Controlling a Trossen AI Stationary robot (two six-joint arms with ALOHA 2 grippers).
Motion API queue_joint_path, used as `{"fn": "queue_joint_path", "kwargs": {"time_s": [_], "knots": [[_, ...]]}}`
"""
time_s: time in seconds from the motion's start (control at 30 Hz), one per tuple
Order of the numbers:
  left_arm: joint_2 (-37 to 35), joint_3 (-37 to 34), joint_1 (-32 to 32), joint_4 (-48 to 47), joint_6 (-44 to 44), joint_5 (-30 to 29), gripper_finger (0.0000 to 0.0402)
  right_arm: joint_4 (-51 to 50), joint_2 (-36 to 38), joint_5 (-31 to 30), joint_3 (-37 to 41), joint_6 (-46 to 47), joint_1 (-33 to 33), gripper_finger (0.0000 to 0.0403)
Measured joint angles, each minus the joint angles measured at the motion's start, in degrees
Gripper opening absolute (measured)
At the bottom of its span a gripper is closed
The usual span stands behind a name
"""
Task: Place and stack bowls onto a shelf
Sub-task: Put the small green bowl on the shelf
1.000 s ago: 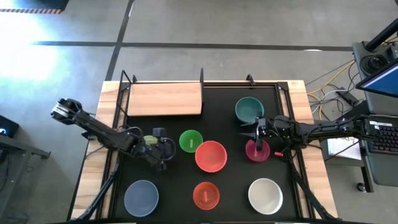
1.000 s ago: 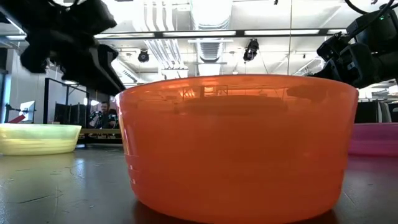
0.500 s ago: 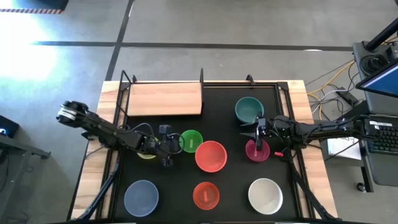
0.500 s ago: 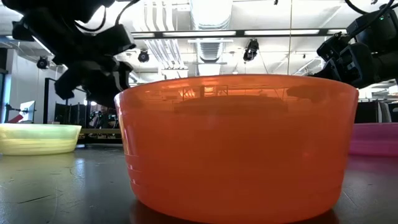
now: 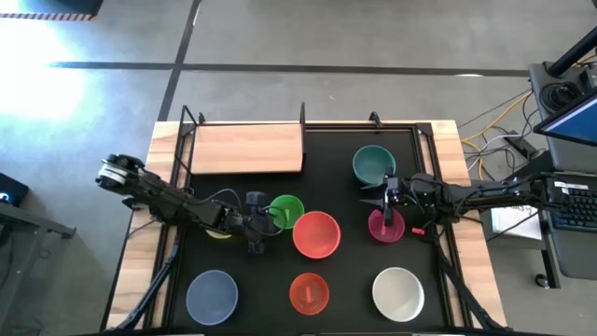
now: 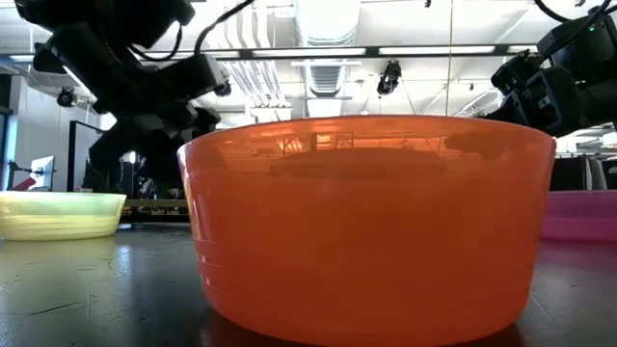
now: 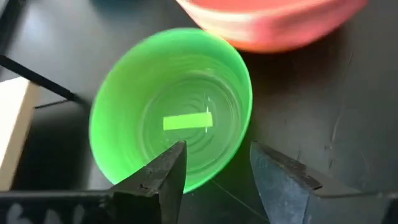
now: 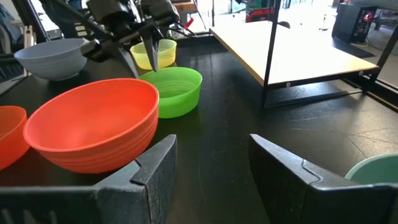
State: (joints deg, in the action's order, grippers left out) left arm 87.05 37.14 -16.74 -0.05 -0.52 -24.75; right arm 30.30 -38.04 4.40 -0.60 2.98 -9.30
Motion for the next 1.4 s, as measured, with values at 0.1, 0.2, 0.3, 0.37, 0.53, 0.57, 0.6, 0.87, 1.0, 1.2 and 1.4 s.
{"fn": "queue_joint_path", "kwargs": {"time_s": [0.1,0.2,0.3,0.37,0.53,0.57,0.6,0.87,1.0,1.2,1.4], "knots": [[1.7,1.0,0.1,0.0,0.0,0.0,0.0173,0.0,0.0,0.0,0.0,0.0,0.0,0.0187],[3.2,1.6,0.5,-0.1,0.0,0.0,0.0173,0.0,0.0,0.0,0.0,0.0,0.0,0.0187],[4.2,2.3,1.1,0.0,0.0,0.0,0.0167,0.0,0.0,0.0,0.0,0.0,0.0,0.0187],[4.8,2.6,1.6,-0.4,0.0,0.0,0.0156,0.0,0.0,0.0,0.0,0.0,0.0,0.0187],[6.2,2.6,2.2,-0.4,0.0,0.0,0.0106,0.0,0.0,0.0,0.0,0.0,0.0,0.0187],[6.4,2.6,2.3,-0.5,0.0,0.1,0.0093,0.0,0.0,0.0,0.0,0.0,0.0,0.0187],[6.6,2.6,2.3,-0.6,0.0,0.2,0.008,0.0,0.0,0.0,0.0,0.0,0.0,0.0187],[6.5,2.6,2.2,-0.6,0.1,0.3,0.0006,0.0,0.0,0.0,0.0,0.0,0.0,0.0187],[5.9,2.6,2.2,-1.1,0.1,0.3,0.0002,0.0,0.0,0.0,0.0,0.0,0.0,0.0187],[2.1,2.6,2.2,-4.3,-0.1,0.1,0.0001,0.0,0.0,0.0,0.0,0.0,0.0,0.0187],[-6.0,2.6,2.6,-11.5,-1.0,-1.0,0.0,0.0,0.0,0.0,0.0,0.0,0.0,0.0187]]}}
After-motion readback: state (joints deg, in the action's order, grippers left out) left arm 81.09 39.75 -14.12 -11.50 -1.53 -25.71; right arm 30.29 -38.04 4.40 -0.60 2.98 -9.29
